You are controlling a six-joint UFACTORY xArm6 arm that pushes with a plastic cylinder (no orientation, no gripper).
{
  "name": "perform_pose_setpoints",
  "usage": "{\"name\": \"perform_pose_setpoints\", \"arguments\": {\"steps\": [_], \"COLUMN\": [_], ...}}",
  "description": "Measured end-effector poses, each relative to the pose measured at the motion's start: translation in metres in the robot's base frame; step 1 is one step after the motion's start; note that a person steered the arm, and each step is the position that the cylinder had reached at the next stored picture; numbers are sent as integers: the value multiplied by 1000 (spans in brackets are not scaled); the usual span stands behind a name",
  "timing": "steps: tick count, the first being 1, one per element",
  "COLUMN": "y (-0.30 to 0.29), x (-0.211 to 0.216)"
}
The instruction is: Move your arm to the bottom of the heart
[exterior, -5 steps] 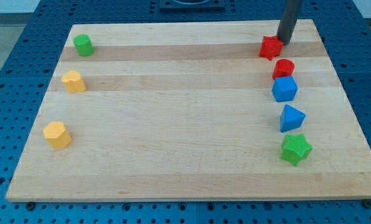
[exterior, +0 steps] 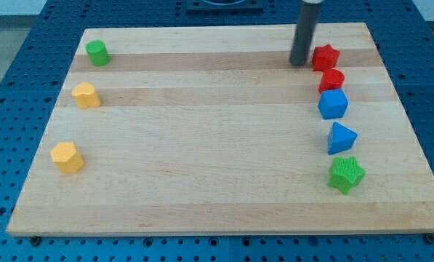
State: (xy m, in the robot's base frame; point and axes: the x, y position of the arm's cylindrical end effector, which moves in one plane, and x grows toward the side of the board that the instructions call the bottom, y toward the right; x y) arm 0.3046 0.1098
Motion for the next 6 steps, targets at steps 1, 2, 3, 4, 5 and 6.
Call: {"name": "perform_pose_setpoints", "arguments": {"steps": [1,2,3,4,5,6], "y": [-99,-184,-251,-273,-289,-339], "x": [54,109,120,116,126,141]}}
